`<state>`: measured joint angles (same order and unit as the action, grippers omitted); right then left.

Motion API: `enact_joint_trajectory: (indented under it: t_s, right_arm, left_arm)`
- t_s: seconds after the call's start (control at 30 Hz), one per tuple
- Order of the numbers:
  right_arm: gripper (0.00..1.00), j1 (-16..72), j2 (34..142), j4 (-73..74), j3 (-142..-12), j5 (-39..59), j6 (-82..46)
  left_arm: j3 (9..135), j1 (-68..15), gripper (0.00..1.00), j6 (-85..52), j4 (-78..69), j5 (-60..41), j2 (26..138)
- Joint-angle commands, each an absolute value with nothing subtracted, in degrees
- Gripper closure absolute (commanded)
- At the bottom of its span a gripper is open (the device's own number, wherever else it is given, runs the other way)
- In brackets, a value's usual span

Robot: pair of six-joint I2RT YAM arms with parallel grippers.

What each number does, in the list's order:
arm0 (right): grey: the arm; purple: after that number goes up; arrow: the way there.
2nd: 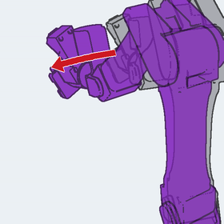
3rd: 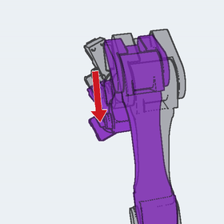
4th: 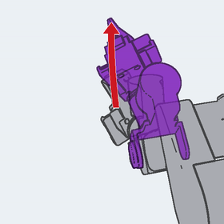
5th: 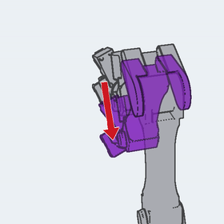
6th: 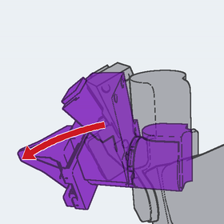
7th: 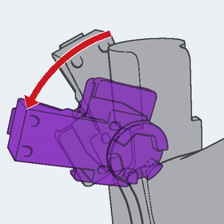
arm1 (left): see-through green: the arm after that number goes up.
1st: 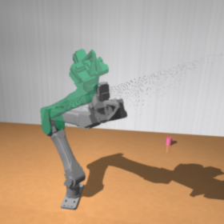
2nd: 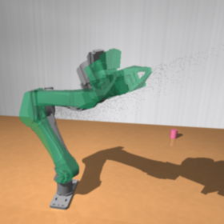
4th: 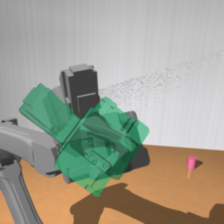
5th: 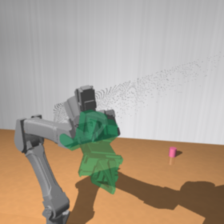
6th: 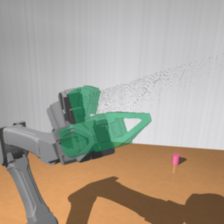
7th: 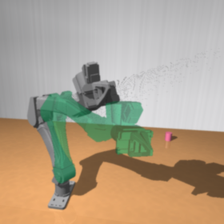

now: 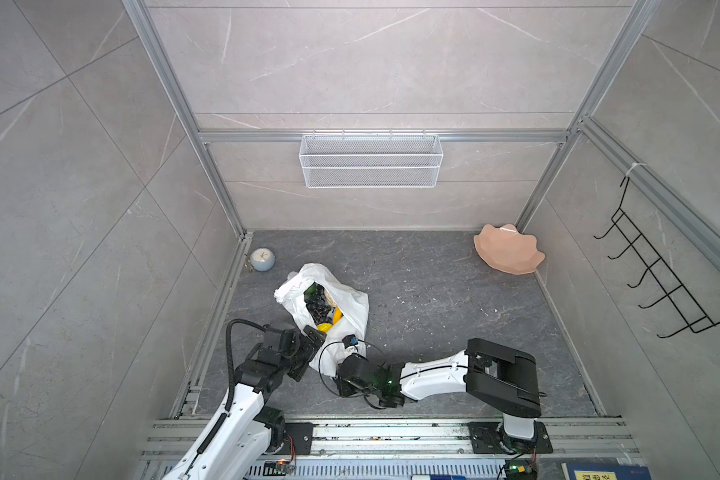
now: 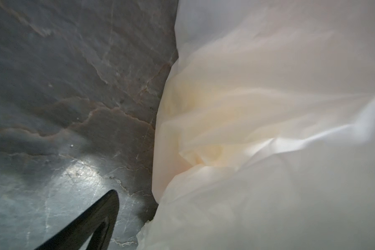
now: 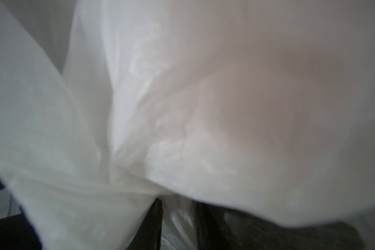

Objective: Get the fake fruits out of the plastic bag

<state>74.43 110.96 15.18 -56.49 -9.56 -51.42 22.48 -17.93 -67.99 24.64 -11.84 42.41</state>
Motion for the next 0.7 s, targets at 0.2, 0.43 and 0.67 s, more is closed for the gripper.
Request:
enact_joint_trajectory:
  t_s: [0.2,0.43,0.67]
  right_arm:
    - [0.71,77.3,113.5,20.2,-58.8,-10.8,-47.3]
    - [0.69,77.7,109.2,22.1,-54.9,-13.4,-46.8]
    - [0.38,77.1,93.0,14.5,-49.1,-19.2,-44.3]
  left_arm:
    - [20.0,-20.0,0.06,-74.2,8.9,-12.6,51.6]
    - [21.5,-19.9,0.49,-70.0,8.8,-10.4,53.9]
    - [23.1,-19.9,0.88,-63.0,16.7,-6.3,50.6]
